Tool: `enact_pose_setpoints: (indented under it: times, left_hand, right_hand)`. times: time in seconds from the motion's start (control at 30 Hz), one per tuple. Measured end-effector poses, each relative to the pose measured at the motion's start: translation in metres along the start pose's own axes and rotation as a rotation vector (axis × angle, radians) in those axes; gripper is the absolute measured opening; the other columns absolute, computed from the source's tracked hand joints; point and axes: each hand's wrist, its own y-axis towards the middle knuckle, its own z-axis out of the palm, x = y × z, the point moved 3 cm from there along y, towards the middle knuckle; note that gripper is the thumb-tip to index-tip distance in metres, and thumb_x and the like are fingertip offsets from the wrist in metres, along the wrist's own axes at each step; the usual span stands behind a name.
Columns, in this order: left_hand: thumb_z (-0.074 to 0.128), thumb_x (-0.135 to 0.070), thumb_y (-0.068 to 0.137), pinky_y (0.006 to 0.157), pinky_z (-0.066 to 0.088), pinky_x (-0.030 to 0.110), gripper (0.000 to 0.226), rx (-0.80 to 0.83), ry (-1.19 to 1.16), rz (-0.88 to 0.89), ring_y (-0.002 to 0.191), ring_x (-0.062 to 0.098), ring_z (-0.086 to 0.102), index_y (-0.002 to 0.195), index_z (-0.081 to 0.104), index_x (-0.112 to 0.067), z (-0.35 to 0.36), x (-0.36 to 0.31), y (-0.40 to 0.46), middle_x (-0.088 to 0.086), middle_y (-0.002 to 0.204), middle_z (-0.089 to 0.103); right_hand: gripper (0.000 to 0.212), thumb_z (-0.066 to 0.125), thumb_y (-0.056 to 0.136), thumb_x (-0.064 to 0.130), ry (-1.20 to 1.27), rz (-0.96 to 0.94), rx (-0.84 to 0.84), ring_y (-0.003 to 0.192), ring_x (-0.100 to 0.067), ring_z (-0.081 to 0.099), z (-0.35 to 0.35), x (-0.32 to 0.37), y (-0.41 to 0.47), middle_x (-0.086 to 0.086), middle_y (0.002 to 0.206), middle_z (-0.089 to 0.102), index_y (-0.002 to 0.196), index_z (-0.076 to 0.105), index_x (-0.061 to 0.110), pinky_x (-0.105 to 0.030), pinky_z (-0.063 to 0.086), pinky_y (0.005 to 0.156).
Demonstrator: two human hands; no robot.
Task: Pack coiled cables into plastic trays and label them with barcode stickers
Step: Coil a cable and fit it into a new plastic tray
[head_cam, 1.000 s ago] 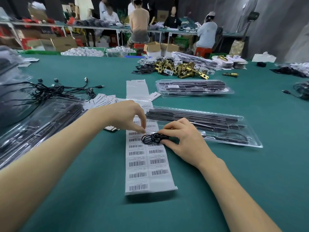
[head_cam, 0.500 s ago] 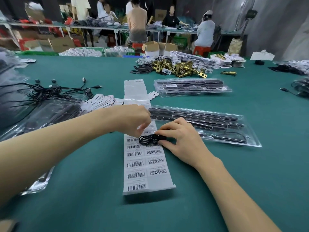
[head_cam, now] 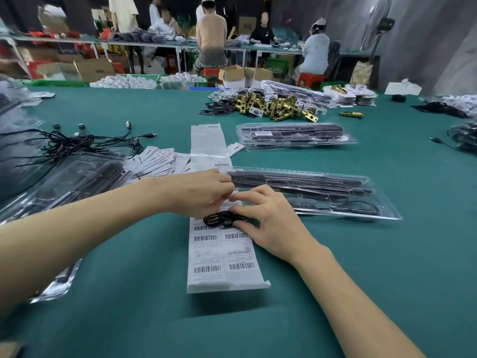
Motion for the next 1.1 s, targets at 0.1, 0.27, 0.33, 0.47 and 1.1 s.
enact_pose_setpoints:
  times: [0.1, 0.27, 0.33, 0.47, 1.1]
  left_hand:
    - [0.046, -0.014, 0.101, 0.08, 0.021, 0.014, 0.013, -0.003, -0.066, -0.007, 0.093, 0.026, 0.049, 0.101, 0.057, -0.007, 0.002, 0.003, -0.004, 0.003, 0.098, 0.053]
    - [0.048, -0.009, 0.099, 0.081, 0.026, 0.018, 0.011, 0.031, -0.155, -0.064, 0.094, 0.024, 0.048, 0.1, 0.058, -0.005, 0.003, 0.004, -0.003, 0.003, 0.097, 0.052]
    - [0.048, -0.007, 0.099, 0.082, 0.031, 0.021, 0.012, 0.041, -0.174, -0.087, 0.094, 0.024, 0.049, 0.099, 0.059, -0.003, 0.003, 0.006, -0.002, 0.006, 0.099, 0.054]
    - [0.049, -0.006, 0.097, 0.081, 0.03, 0.021, 0.011, 0.039, -0.187, -0.109, 0.089, 0.02, 0.045, 0.098, 0.059, -0.002, 0.003, 0.007, -0.001, 0.003, 0.096, 0.051]
    - [0.041, -0.023, 0.102, 0.078, 0.04, 0.031, 0.019, 0.204, 0.223, -0.13, 0.095, 0.022, 0.049, 0.105, 0.056, -0.012, 0.008, -0.002, 0.011, 0.002, 0.109, 0.051]
  right_hand:
    - [0.022, 0.075, 0.088, 0.023, 0.013, -0.014, 0.011, 0.107, -0.027, 0.055, 0.0, 0.004, -0.001, 0.007, 0.12, 0.068, 0.11, 0.077, 0.019, -0.05, 0.048, 0.089]
    - [0.025, 0.07, 0.092, 0.025, -0.009, 0.063, 0.05, 0.114, -0.026, 0.051, -0.002, 0.01, 0.0, 0.01, 0.121, 0.069, 0.115, 0.076, 0.018, -0.046, 0.046, 0.095]
    - [0.025, 0.068, 0.094, 0.025, -0.054, 0.095, 0.061, 0.12, -0.027, 0.05, -0.001, 0.017, -0.001, 0.013, 0.127, 0.067, 0.117, 0.075, 0.02, -0.046, 0.043, 0.101]
    - [0.025, 0.056, 0.1, 0.03, -0.132, 0.163, 0.127, 0.133, -0.024, 0.039, 0.003, 0.026, 0.0, 0.021, 0.138, 0.058, 0.121, 0.07, 0.026, -0.041, 0.03, 0.111]
    - [0.023, 0.055, 0.099, 0.029, -0.101, 0.246, 0.266, 0.121, -0.02, 0.039, -0.005, 0.03, 0.011, 0.018, 0.114, 0.067, 0.115, 0.071, 0.03, -0.034, 0.036, 0.102]
